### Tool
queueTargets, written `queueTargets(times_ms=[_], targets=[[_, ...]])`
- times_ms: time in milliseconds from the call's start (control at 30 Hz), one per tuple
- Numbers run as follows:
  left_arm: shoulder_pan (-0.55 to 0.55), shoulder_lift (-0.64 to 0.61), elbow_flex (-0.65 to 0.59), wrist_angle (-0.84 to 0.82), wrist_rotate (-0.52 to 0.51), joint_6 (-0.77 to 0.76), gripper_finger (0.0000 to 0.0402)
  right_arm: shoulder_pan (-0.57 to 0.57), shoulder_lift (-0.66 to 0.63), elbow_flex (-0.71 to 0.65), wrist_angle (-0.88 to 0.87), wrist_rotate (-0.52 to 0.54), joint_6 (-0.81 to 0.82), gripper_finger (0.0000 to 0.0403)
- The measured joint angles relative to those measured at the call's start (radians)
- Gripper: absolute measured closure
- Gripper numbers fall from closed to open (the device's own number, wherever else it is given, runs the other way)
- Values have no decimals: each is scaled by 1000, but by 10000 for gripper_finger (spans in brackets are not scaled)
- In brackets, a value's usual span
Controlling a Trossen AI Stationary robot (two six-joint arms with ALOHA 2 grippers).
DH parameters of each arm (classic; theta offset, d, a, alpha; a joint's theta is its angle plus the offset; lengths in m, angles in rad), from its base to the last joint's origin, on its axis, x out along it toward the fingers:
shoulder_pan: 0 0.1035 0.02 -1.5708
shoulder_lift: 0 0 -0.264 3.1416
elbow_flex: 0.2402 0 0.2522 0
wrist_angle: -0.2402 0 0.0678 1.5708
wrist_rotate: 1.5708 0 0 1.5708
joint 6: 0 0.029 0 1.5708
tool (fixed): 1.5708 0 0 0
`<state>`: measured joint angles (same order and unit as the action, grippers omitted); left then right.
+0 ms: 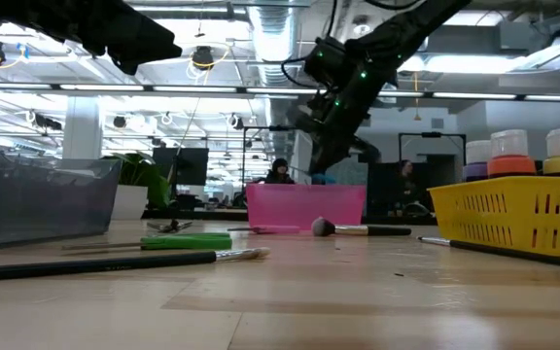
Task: Pick & Place Paint Supplies
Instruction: Put the blue scissors into the pink bin, then put the pink scissors into the pink bin
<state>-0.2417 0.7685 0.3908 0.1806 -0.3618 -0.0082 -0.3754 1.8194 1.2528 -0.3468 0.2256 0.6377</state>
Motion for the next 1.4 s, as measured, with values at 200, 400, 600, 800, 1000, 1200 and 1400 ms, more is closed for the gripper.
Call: queueTargets(times_ms=[200,400,600,800,1000,1200,1400], targets=[[0,0,0,0,0,0,244,1,0,-25,49,-16,74,400],[0,0,0,1,0,0,243,13,1,-25,51,-15,96,400],[0,0,0,1,0,0,244,23,1,-25,49,-7,88,400],[0,0,0,1,0,0,243,22,2,-25,49,-3,66,400],[0,0,0,1,0,0,244,23,2,-25,49,12,59,400],[0,0,0,1,0,0,243,26,2,-25,49,39,57,388],[0,0,0,0,0,0,244,36,2,-25,52,41,23,346]])
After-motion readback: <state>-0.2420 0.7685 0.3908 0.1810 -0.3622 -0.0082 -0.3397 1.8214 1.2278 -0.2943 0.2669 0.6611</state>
